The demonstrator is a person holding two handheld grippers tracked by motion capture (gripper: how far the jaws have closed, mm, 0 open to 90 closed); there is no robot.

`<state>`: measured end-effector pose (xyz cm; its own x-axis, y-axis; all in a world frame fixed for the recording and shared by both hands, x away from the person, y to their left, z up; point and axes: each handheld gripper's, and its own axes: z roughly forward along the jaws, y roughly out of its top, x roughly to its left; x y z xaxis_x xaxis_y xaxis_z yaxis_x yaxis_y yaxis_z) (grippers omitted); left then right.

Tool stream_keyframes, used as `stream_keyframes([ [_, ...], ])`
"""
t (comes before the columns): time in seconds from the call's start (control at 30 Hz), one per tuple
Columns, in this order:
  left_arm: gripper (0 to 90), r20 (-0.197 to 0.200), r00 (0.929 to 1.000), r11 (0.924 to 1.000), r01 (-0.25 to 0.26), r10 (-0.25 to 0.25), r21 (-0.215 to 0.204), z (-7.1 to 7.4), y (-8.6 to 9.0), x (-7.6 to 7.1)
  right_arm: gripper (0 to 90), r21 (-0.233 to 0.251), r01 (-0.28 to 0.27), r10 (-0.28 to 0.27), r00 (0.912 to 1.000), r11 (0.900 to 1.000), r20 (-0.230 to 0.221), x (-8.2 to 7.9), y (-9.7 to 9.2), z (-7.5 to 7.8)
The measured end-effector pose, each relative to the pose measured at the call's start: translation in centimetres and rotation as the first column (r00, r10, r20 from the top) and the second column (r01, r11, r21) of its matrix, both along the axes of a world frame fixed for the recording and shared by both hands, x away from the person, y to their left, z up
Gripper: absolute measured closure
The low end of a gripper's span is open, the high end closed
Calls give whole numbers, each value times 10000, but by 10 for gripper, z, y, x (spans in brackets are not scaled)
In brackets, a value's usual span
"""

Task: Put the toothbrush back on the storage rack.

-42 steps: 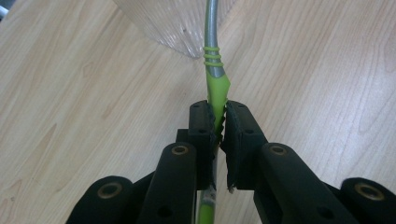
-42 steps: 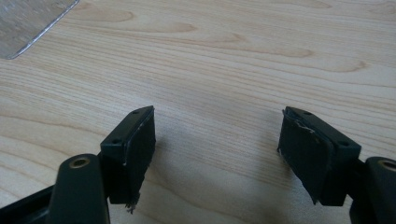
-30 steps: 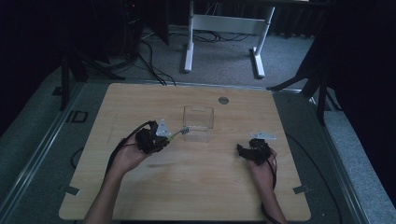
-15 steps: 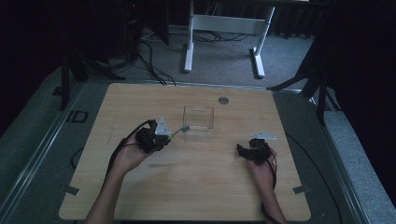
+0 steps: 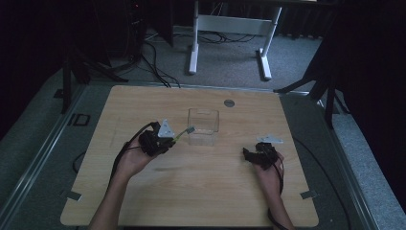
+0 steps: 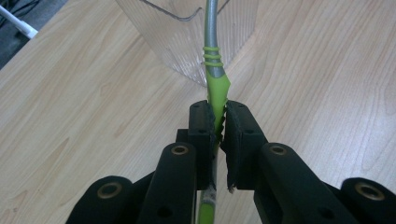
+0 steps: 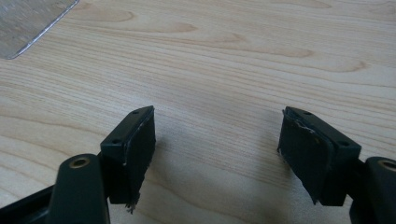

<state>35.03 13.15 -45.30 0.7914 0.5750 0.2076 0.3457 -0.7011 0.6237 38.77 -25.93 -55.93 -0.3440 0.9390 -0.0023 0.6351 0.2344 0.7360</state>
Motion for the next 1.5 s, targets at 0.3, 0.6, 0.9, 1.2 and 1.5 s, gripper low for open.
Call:
stream_keyframes([
  [0.3, 816, 137, 9998, 9995, -130, 134, -297, 4, 1, 1, 272, -8, -3, 3, 10000, 10000, 2, 0, 0, 0],
  [0.6, 816, 152, 9995, 9972, -273, 284, -691, 3, 1, 4, 272, 4, 5, -5, 10000, 10000, 4, 0, 0, 0],
  [0.9, 816, 305, 9990, 9957, -286, 314, -880, 7, -3, 3, 272, 4, 6, -6, 10000, 10000, 2, 0, 0, 0],
  [1.2, 816, 399, 9983, 9915, -378, 430, -1244, 9, -3, 4, 272, -3, 2, -2, 10000, 10000, 11, 0, 0, 0],
  [1.5, 816, 394, 9985, 9898, -334, 392, -1387, 9, -5, 4, 272, 4, 6, -6, 10000, 10000, 8, 0, 0, 0],
])
